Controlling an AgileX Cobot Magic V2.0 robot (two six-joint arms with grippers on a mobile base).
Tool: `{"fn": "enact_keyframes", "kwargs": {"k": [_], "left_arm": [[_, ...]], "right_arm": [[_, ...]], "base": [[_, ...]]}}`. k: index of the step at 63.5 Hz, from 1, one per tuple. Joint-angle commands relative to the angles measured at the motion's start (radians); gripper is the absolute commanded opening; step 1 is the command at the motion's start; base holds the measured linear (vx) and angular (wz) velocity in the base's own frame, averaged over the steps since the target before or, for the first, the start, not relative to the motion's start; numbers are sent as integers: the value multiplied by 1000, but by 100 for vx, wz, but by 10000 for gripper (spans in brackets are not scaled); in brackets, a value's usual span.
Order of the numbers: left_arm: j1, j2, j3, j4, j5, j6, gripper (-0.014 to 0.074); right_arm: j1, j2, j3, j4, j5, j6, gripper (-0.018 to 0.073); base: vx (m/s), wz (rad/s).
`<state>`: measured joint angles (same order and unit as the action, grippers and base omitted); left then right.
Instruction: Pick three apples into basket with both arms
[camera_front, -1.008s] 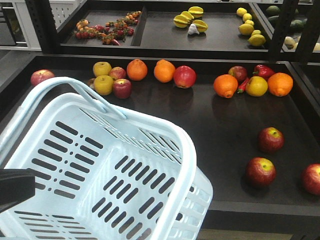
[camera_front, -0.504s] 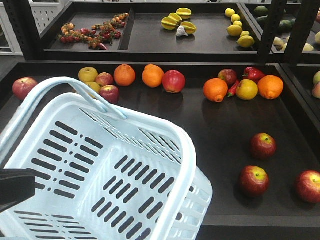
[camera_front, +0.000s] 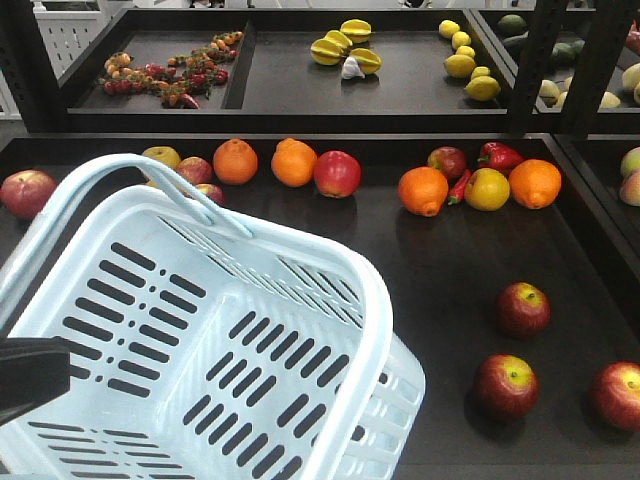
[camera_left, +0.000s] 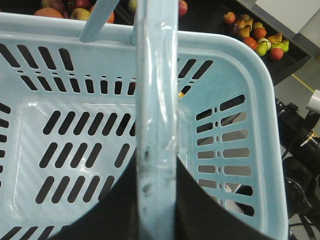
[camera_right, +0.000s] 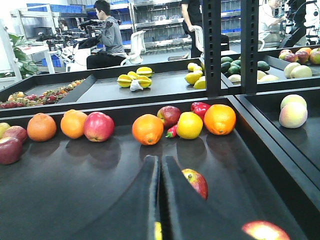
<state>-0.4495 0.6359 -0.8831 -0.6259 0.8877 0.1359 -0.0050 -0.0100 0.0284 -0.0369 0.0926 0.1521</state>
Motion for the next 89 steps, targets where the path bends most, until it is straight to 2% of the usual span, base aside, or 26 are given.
{"fn": "enact_keyframes", "kwargs": {"k": [1, 89], "left_arm": [[-6, -3, -27, -53, -80, -5, -8], [-6, -3, -27, -53, -80, -5, -8]], "right_arm": [[-5, -11, 4, -8, -69, -3, -5], [-5, -11, 4, -8, -69, -3, -5]], "base": [[8, -3], [6, 0]]}}
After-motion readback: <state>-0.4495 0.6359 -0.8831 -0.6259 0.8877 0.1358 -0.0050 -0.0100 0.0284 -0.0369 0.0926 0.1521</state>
